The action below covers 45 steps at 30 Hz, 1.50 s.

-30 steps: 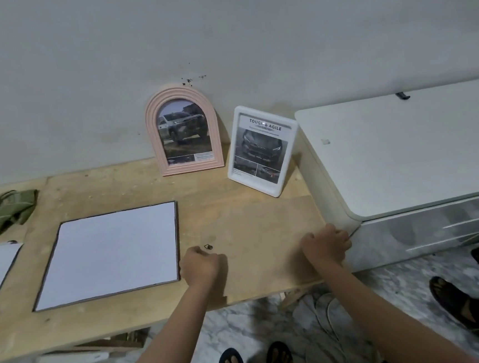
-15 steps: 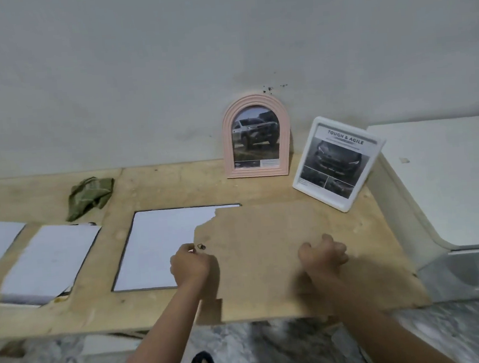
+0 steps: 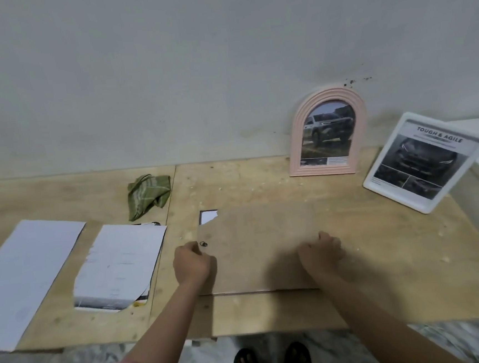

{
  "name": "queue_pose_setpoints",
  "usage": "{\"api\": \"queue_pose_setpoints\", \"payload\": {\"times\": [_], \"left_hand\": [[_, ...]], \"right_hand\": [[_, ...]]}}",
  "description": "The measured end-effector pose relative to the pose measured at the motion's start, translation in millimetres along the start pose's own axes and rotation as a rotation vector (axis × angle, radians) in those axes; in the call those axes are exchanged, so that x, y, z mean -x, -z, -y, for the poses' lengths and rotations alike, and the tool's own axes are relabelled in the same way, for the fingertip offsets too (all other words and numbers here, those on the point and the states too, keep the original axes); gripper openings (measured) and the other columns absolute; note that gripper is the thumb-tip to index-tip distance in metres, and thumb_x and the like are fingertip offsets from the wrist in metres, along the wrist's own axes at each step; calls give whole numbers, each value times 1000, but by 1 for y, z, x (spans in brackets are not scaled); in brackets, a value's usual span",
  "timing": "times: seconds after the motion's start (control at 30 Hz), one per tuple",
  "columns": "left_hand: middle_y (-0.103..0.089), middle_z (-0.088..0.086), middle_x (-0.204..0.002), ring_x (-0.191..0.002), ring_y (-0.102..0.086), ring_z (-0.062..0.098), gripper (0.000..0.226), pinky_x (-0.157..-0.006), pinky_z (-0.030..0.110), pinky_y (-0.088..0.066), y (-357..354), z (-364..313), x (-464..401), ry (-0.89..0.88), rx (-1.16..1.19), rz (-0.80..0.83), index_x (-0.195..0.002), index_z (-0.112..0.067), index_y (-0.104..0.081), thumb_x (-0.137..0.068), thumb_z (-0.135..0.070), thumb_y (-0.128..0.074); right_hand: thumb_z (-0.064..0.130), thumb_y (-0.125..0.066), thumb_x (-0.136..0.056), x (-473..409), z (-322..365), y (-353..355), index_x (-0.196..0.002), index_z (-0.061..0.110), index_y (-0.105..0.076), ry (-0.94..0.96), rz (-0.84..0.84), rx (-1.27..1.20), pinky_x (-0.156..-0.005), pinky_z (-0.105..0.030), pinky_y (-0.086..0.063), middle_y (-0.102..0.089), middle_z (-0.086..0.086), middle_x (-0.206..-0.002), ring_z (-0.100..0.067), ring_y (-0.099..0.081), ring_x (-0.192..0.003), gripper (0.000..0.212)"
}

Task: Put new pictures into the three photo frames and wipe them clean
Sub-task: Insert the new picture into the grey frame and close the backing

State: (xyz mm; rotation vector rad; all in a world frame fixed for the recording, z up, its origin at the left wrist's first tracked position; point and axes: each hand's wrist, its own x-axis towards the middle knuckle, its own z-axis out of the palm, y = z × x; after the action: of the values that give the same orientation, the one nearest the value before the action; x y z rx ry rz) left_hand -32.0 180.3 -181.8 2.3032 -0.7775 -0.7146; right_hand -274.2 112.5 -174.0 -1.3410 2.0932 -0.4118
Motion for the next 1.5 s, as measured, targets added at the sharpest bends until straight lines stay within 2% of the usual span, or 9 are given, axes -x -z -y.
{"api": "queue_pose_setpoints", "payload": {"times": [0.23, 0.4, 0.53, 0.7, 0.87, 1.07, 1.2, 1.37, 1.5], "left_hand": [[-62, 15, -115, -105, -59, 32, 40, -79, 27, -40, -3, 6, 0, -43, 1, -17, -118, -4, -63, -79, -5, -59], [-65, 16, -105, -99, -61, 34, 33, -77, 30, -43, -5, 10, 7, -95, -3, -70, -111, -3, -66, -79, -5, -60], [-64, 14, -82, -77, -58, 32, 9, -66, 36, -47, -4, 8, 16, -172, -51, -77, -81, -3, -64, -78, -2, -55], [-54, 10, -61, -57, -50, 28, 12, -47, 34, -37, -7, 17, 20, -312, -150, -73, -62, -4, -53, -73, 2, -52], [-49, 8, -85, -78, -44, 26, 9, -64, 30, -34, -5, 24, 28, -251, -187, -74, -80, -3, -58, -83, -11, -59], [-52, 20, -104, -101, -49, 37, 23, -78, 33, -39, -7, 22, 29, -183, -179, -34, -103, -3, -67, -86, -17, -61], [-49, 19, -109, -106, -44, 37, 22, -73, 31, -37, -9, 19, 34, -187, -222, -35, -99, -5, -67, -86, -22, -60], [-48, 18, -111, -105, -43, 37, 22, -69, 31, -37, -10, 23, 38, -242, -285, -43, -90, -4, -61, -86, -25, -58], [-43, 15, -126, -118, -36, 34, 43, -79, 37, -43, -9, 25, 47, -250, -231, 3, -119, -7, -54, -85, -34, -60]], "right_hand": [[15, -53, -85, 1, -6, -10, -120, 2, -50, 47, -29, 30, -96, -40, -33, -44, -20, -126, -39, -39, -116, 37], [15, -56, -85, 4, -20, -12, -122, -2, -51, 104, -65, 45, -98, -42, -33, -46, -23, -126, -41, -43, -116, 40], [11, -59, -82, 3, -26, -12, -118, -4, -54, 132, -68, 18, -98, -44, -33, -49, -24, -122, -42, -45, -112, 39], [2, -61, -78, 0, -37, -7, -118, -3, -57, 181, -71, -60, -95, -43, -40, -53, -23, -121, -40, -52, -109, 41], [7, -65, -78, -4, -52, -4, -105, -2, -63, 188, -63, 3, -81, -38, -42, -57, -23, -103, -38, -54, -94, 28], [13, -65, -82, -8, -49, -2, -116, 2, -60, 222, -35, 45, -85, -37, -42, -53, -22, -108, -39, -54, -97, 37], [21, -62, -86, -10, -50, -2, -131, 8, -54, 260, -13, 127, -88, -37, -42, -50, -21, -110, -38, -52, -101, 48], [30, -52, -93, -9, -55, -2, -140, 14, -45, 306, 11, 250, -78, -34, -45, -46, -16, -102, -33, -52, -87, 51], [32, -53, -92, -13, -53, 5, -143, 17, -38, 258, 129, 248, -83, -36, -44, -44, -19, -105, -36, -52, -92, 56]]}}
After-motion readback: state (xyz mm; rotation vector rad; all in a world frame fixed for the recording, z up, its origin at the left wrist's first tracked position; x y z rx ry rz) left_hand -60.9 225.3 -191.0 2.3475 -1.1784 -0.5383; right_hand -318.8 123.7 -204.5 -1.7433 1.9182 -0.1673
